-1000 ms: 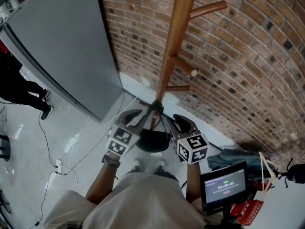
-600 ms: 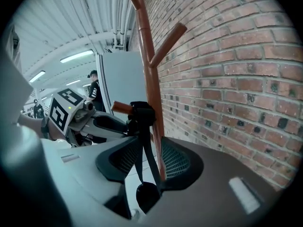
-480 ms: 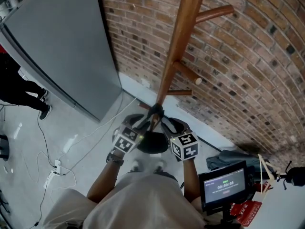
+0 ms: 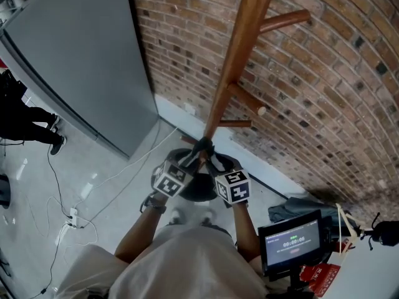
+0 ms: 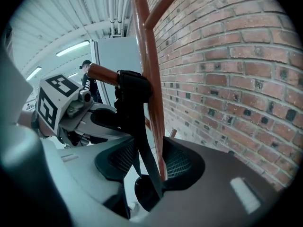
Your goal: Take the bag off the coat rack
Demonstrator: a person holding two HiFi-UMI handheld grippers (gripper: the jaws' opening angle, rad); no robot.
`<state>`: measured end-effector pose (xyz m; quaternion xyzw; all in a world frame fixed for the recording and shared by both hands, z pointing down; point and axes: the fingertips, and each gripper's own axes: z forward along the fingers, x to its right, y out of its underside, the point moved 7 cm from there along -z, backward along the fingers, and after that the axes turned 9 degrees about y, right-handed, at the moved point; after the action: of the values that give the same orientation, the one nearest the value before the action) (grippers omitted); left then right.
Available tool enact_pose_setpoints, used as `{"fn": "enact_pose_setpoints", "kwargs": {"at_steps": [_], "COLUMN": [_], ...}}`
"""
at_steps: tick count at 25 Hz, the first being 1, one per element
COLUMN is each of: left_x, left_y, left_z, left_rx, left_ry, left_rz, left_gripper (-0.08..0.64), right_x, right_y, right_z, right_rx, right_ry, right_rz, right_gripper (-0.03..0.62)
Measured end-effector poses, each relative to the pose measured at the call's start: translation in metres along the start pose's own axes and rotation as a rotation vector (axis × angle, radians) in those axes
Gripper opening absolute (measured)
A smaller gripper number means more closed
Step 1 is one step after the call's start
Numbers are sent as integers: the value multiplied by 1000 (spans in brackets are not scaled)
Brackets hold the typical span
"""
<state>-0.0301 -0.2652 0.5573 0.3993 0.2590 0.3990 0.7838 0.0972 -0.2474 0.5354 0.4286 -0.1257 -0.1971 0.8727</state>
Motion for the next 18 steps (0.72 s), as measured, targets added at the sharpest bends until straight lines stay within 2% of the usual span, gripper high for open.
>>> {"fn": "enact_pose_setpoints", "kwargs": {"at_steps": [11,18], "left_x": [-12,-10], "left_y": [9,5], "left_z": [18,19], "left_rx": [-30,-10], "left_ry": [-39,-25], "left_rz": [-30,-55], "left_gripper": [123,84], "right_x": [0,0], "right_y": [-3,-3], "right_z": [21,22], "right_rx": [-12,5], "right_ry": [-7,-15], "right_rz": [13,37], "right_gripper": [155,92]}}
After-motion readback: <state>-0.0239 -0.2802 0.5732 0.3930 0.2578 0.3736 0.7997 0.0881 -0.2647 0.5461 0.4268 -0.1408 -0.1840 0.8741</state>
